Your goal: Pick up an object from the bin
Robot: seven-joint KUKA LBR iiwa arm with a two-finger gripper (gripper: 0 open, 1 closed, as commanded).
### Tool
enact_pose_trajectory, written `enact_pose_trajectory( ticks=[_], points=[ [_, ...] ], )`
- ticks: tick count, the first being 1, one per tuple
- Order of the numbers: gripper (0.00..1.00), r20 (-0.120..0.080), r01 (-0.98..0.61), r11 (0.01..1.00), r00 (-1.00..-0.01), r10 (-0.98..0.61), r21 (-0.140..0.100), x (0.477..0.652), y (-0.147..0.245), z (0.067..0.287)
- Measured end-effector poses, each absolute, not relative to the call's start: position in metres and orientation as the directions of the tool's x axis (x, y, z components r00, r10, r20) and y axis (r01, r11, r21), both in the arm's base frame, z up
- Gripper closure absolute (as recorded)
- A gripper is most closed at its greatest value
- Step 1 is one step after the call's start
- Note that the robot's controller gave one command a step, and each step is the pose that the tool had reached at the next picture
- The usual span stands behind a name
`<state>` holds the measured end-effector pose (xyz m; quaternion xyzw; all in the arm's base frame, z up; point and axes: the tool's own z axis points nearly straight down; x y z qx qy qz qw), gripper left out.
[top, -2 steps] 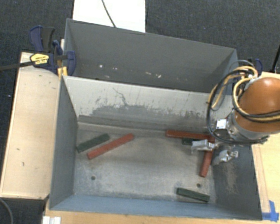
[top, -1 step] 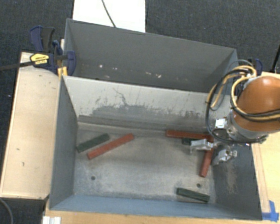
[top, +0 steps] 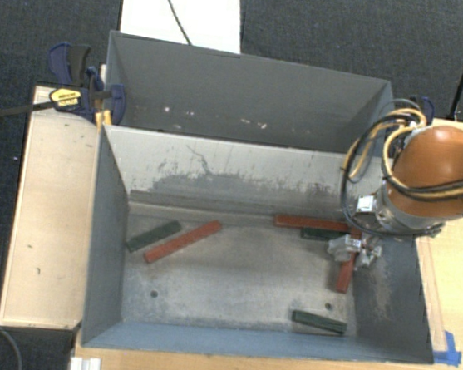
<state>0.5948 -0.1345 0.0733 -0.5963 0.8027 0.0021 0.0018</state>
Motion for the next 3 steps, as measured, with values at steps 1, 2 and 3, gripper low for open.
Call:
enact_pose_trajectory(
  ticks=[1, 2, 3],
  points=[
    [1.0, -0.004, -0.955, 0.296, -0.296, -0.955, 0.0, 0.595, -0.133, 0.078],
    [1.0, -0.003, -0.952, 0.308, -0.308, -0.952, -0.005, 0.597, -0.133, 0.11],
    [1.0, -0.003, -0.948, 0.317, -0.317, -0.949, -0.01, 0.599, -0.133, 0.195]
  ],
)
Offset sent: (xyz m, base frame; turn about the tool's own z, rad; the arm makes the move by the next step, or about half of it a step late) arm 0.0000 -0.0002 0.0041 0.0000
